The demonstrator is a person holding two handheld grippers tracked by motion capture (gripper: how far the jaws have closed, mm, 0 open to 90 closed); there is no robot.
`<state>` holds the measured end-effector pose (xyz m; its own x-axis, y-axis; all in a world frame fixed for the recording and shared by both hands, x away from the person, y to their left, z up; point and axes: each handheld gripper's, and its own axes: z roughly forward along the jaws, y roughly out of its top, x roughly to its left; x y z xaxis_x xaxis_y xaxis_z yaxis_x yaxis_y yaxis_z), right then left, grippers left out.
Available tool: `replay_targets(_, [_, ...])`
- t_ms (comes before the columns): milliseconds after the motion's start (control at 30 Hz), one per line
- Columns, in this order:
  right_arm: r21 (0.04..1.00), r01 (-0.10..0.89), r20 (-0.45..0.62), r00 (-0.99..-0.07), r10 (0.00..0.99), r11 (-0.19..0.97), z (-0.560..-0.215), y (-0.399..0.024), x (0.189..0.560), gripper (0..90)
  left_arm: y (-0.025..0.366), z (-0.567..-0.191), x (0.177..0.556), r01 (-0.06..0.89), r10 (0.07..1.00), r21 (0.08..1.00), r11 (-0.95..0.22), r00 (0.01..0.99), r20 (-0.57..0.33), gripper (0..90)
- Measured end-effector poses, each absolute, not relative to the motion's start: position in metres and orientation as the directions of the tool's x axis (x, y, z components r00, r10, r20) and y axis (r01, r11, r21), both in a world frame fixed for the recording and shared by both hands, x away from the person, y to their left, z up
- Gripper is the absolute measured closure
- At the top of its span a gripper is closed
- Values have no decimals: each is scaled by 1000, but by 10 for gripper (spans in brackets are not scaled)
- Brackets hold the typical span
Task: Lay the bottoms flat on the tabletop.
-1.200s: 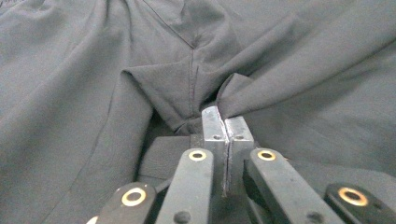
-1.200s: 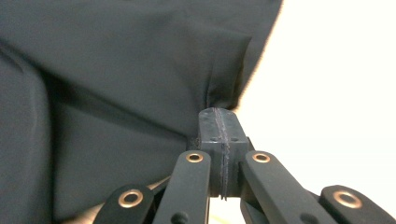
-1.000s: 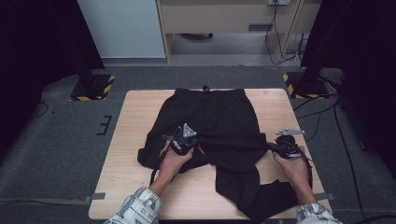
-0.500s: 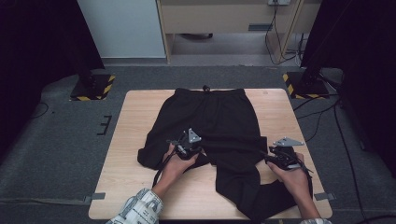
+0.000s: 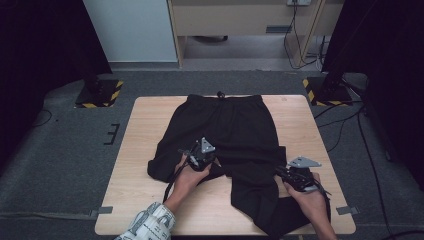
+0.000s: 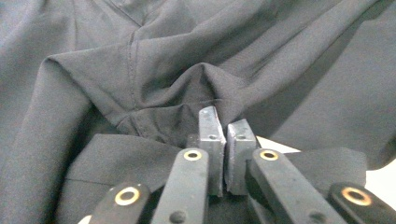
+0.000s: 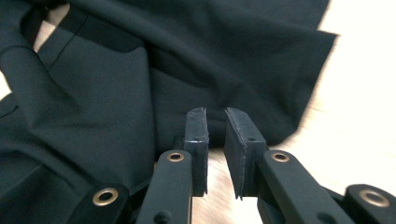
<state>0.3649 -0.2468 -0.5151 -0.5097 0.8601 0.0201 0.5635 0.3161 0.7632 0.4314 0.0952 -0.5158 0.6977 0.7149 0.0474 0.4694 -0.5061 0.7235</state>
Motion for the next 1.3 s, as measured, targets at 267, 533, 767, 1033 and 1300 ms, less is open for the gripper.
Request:
replay_targets(267, [753,575,5,-492,871,320,-529,-230,383,554,96,-515,431,474,715,731,-491,699,26,873])
replay_targets(533, [744,585,18,-500,866,322,-533,-229,384,567,98,-512,432,479,726,734,-483,687,29,881])
replay_targets(767, [718,618,52,-506,861,320,-528,-239,380,898,100,-507,432,481,733,738,-474,680,28,888])
replay_targets(1033, [761,615,66,-385,920,203,-508,-286,393,714,78,-505,422,429,679,733,-527,731,61,887])
replay_targets(1300, [771,596,98,-458,883,224,-506,-262,346,555,104,-512,439,502,752,733,-459,659,19,885])
